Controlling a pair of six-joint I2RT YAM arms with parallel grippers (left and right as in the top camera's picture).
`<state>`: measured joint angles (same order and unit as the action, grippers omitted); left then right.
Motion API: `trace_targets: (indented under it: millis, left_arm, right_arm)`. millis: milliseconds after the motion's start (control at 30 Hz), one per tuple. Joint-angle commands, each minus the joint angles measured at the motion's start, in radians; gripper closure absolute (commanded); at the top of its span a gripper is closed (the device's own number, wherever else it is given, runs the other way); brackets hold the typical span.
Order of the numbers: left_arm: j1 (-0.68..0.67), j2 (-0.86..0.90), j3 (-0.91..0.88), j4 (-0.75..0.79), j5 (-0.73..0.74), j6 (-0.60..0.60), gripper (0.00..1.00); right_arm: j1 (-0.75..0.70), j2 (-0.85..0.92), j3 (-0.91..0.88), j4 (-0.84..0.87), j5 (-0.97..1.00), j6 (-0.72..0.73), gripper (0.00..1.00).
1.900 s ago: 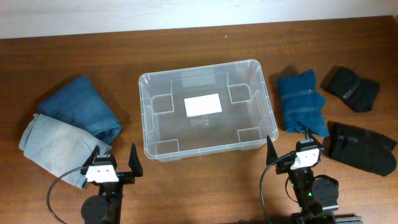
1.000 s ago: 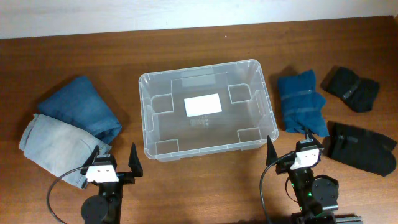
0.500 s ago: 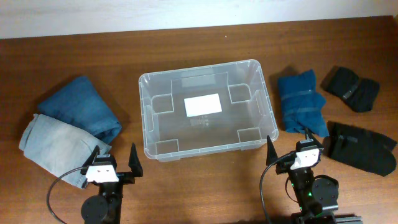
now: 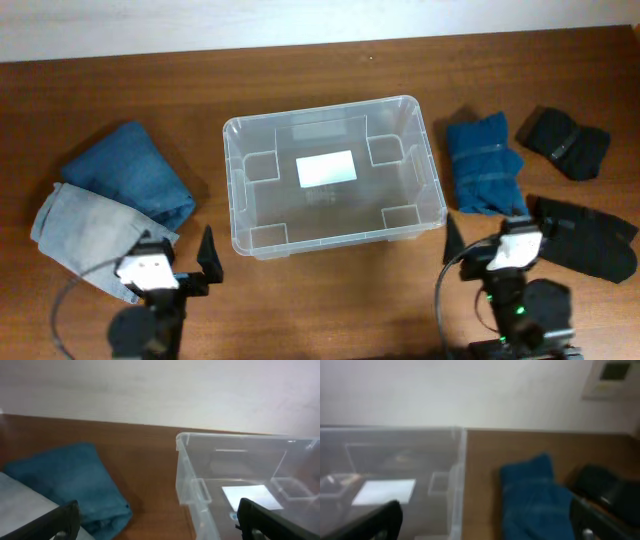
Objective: Pack container
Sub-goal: 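Reach the right gripper to the folded teal cloth and grasp it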
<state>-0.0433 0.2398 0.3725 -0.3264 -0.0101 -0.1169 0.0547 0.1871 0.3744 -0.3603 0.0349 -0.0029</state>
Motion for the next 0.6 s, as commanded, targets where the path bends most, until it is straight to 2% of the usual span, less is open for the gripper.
trace_targets:
  millis: [0, 100, 200, 300, 333, 400, 500, 567]
  left_arm:
    - [0.003, 0.199, 0.190, -0.046, 0.010, -0.016, 0.00]
    - [0.003, 0.403, 0.346, -0.114, 0.011, -0.016, 0.01]
    - [0.003, 0.531, 0.454, -0.195, 0.011, -0.016, 0.01]
    - [0.003, 0.664, 0.568, -0.302, 0.011, -0.016, 0.01]
    - [0.003, 0.687, 0.588, -0.322, 0.011, -0.016, 0.01]
    - [0.003, 0.737, 0.629, -0.360, 0.011, -0.016, 0.01]
    - [0.003, 0.766, 0.640, -0.363, 0.010, 0.003, 0.01]
    - [0.005, 0.770, 0.640, -0.363, 0.010, 0.003, 0.00]
  right_arm:
    - [-0.004, 0.204, 0.211, -0.065, 0.100, -0.043, 0.02]
    - [-0.005, 0.459, 0.424, -0.174, 0.143, -0.070, 0.02]
    - [-0.033, 0.648, 0.584, -0.264, 0.141, -0.079, 0.02]
    - [-0.161, 0.934, 0.845, -0.450, 0.071, -0.080, 0.02]
    - [-0.187, 0.977, 0.885, -0.480, 0.048, -0.080, 0.02]
    - [-0.295, 1.146, 1.034, -0.590, -0.090, -0.143, 0.02]
    - [-0.420, 1.337, 1.160, -0.673, -0.227, -0.240, 0.02]
    - [-0.480, 1.429, 1.189, -0.680, -0.266, -0.253, 0.02]
